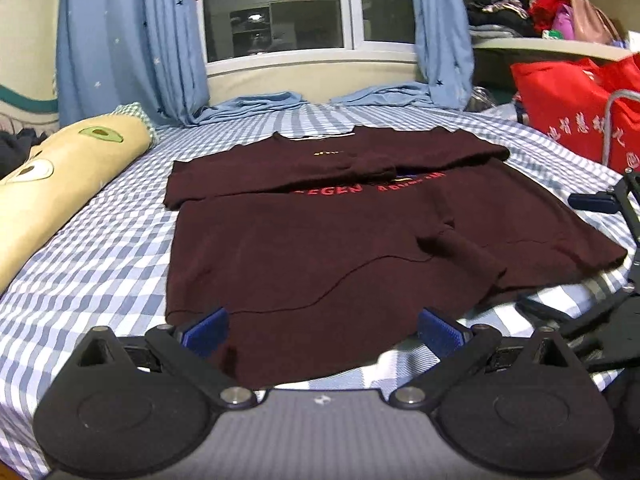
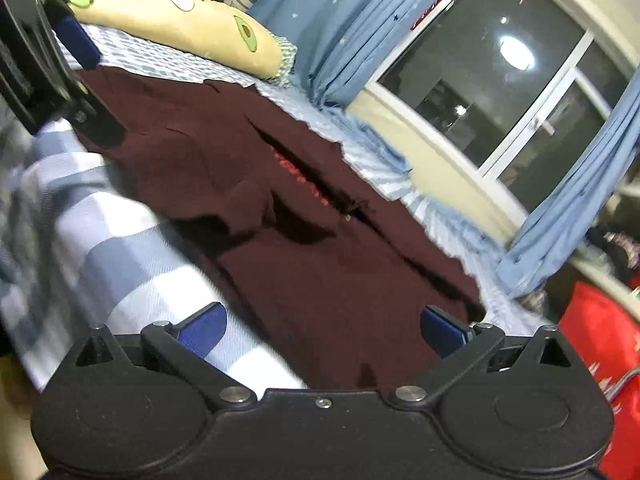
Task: Fold small clothes
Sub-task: 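Grasp the sweatshirt side edge with the right tool and fold it inward, then close the left tool on the sweatshirt hem while the right tool holds its edge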
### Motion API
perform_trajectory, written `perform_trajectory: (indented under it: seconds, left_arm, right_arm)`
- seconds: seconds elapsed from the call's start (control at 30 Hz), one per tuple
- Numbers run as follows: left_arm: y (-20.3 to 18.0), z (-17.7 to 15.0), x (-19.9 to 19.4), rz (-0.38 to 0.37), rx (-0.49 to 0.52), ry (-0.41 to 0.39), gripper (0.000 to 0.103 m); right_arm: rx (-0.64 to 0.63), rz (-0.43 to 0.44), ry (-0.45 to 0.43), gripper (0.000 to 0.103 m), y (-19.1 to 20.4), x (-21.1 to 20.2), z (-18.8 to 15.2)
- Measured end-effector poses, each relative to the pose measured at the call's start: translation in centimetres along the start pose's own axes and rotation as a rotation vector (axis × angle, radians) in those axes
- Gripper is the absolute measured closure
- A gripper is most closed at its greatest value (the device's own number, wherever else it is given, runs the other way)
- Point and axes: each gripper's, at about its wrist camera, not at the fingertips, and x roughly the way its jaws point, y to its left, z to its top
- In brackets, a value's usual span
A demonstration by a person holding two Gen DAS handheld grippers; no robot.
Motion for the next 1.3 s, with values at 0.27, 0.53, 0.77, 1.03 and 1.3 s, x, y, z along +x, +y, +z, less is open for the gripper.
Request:
perform_trajectory:
  seconds: [0.27, 0.53, 0.77, 1.03, 1.3]
  left_arm:
    - [-1.1, -0.4, -0.8, -0.028, 0.084, -0.047, 0.001]
    - [-6.5, -1.0, 1.6, -0.026, 0.283, -0.061, 0.001]
    - [-5.8, 0.9, 4.0, 0.03, 0.243, 0.006, 0.017]
    - [-0.7, 1.2, 5.2, 0.271, 0.226, 0.047, 0.053]
    - [1.9, 1.3, 4.4, 0.243, 0.156, -0.011, 0.086]
  right_arm:
    - [0.028, -0.228, -0.02, 0.001, -1.4, 2.0, -0.2]
    - [0.136, -0.076, -0.052, 0.062, -5.8, 0.5, -0.7]
    - [0.199, -0.046, -0.105, 0.095, -6.9, -0.6, 1.0]
    - [0.261, -0.059, -0.135, 0.096, -8.5, -0.9, 1.5]
    - [0.293, -0.055, -0.072, 0.087, -7.3, -0.1, 0.9]
